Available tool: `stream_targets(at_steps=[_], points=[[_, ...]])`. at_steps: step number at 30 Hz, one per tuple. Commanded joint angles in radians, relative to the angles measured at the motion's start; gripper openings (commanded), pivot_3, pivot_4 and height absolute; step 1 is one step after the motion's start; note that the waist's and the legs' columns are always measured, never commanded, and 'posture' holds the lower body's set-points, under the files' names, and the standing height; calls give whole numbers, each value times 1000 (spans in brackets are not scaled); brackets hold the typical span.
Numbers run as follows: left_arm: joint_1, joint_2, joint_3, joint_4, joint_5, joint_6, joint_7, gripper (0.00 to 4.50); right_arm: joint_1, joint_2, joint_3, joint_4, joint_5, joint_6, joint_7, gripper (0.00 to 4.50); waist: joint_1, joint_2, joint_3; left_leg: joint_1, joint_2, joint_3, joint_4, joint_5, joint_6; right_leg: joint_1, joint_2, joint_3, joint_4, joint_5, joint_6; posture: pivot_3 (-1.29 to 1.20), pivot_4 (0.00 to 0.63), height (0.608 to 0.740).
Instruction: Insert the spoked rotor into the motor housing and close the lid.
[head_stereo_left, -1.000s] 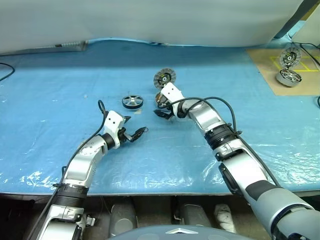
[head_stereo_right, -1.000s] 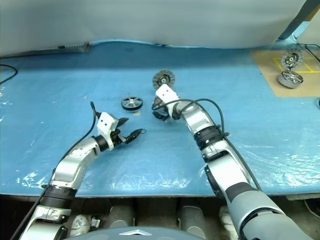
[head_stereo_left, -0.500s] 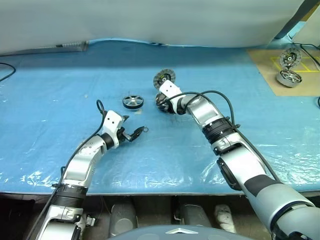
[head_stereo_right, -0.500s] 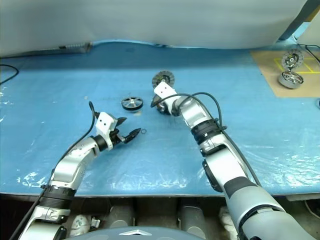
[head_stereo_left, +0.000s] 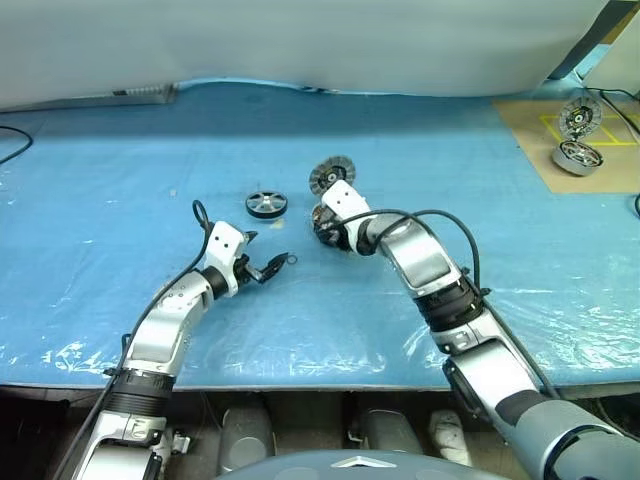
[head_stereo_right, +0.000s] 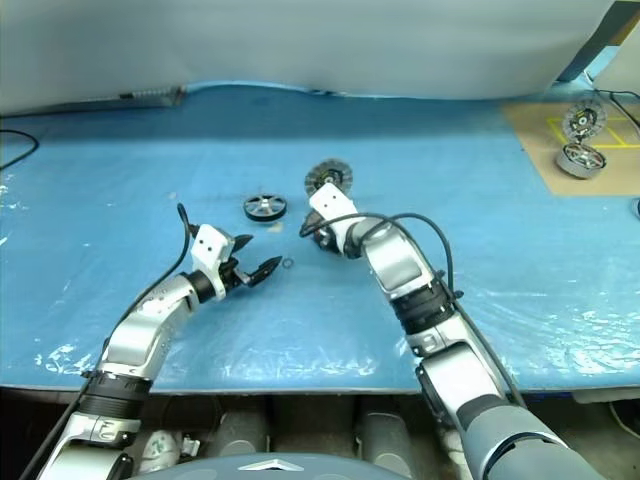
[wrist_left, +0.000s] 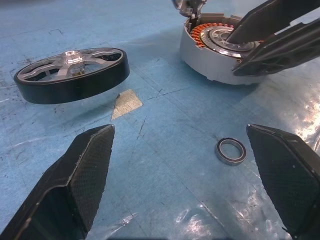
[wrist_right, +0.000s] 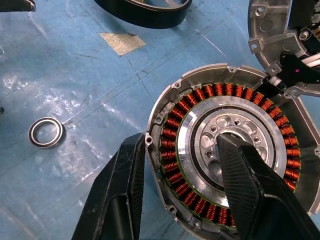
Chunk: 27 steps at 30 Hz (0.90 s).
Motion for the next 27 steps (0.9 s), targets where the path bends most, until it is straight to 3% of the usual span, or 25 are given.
stream_targets(at_steps=[1,14,22,27], points=[[-1,5,14,-51,-11,-1,2,4500,70,2,37,-40,8,112,-23,1859,0,0,0,0,0,0,0,0,0,0,0,0,0,0,0,0,150,740],[5,7,12,-50,-13,5,-4,4500,131,-37,71,-243,35,263,-73,1859,2,0,0,0,0,0,-1,0,0,0,0,0,-2,0,1,0,150,740],[14,0,6,-41,-11,-5,-7,4500,102,-21,45,-383,74,381,-109,4493,2,1,0,-1,0,0,-2,0,0,0,0,0,-2,0,1,0,150,740],[3,-1,3,-31,-11,-3,-15,4500,49,-20,7,-498,126,500,-119,4493,1,2,1,-1,0,0,-2,0,0,-1,0,0,-2,0,1,0,150,740]])
